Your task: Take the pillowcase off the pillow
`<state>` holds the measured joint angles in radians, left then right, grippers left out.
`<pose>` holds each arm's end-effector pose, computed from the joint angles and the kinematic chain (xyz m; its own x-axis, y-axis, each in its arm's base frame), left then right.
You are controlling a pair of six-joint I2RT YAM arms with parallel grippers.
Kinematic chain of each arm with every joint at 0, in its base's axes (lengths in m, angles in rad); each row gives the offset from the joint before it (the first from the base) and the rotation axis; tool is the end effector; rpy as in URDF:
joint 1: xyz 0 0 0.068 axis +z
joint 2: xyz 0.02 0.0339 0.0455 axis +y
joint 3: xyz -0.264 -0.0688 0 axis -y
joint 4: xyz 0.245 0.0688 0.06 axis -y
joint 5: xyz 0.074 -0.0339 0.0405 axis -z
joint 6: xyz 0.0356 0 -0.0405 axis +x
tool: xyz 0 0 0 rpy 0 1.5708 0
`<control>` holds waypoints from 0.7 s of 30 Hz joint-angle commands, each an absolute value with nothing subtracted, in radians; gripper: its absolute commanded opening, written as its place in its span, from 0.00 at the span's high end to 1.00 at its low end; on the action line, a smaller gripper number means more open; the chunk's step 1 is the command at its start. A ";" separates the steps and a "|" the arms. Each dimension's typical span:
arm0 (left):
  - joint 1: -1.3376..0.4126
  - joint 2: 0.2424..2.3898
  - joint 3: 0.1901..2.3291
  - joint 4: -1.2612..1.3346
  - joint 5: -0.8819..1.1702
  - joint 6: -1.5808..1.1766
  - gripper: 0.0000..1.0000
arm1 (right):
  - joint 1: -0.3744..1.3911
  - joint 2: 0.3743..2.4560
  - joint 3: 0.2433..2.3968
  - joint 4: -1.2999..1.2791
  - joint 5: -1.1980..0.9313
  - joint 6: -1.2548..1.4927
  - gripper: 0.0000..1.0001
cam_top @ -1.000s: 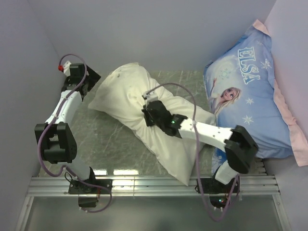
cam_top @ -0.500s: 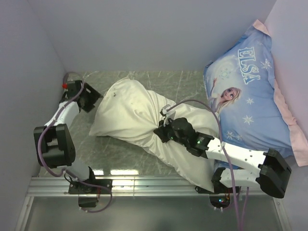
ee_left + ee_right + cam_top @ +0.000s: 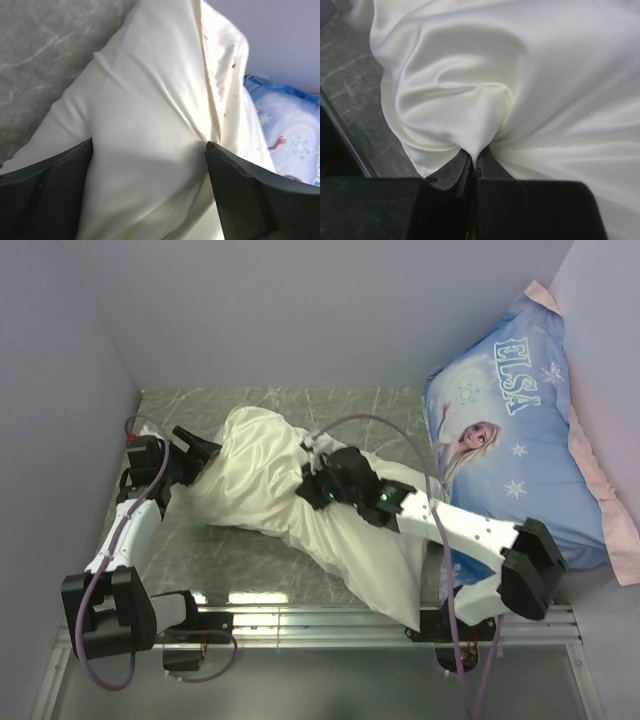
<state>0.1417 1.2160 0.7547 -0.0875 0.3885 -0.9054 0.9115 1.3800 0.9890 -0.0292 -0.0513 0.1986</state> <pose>0.2649 0.0242 0.2499 -0.4677 -0.8021 -0.3713 -0.2894 0.5359 -0.7931 0.1942 0.2535 0.2901 -0.4064 -0.2027 -0.8909 -0.7527 0.6271 0.2006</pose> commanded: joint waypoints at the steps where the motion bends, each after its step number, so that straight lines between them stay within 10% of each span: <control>1: 0.121 1.158 0.733 -0.054 0.589 -0.965 0.07 | 0.899 1.498 1.260 0.092 -0.127 0.161 1.00; 4: 0.121 1.131 0.703 -0.095 0.581 -0.945 0.22 | 0.899 1.612 1.435 0.043 -0.137 0.137 1.00; 10: 0.115 0.939 0.594 -0.184 0.531 -0.952 0.99 | 0.868 1.776 1.627 -0.047 -0.002 0.058 1.00; 15: 0.081 0.744 0.557 -0.291 0.511 -0.961 1.00 | 0.773 1.864 1.732 -0.123 -0.029 0.129 0.97; 19: 0.081 0.724 0.600 -0.385 0.451 -0.894 0.90 | 0.830 1.833 1.727 -0.218 0.035 0.126 0.53; 21: 0.081 0.739 0.600 -0.382 0.466 -0.881 0.69 | 0.854 1.786 1.683 -0.245 0.080 0.153 0.39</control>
<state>0.1028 0.7330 0.5560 -0.3523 0.3271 -0.9119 0.7582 1.8641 1.6691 -0.2932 0.0708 0.0948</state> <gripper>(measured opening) 0.263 0.576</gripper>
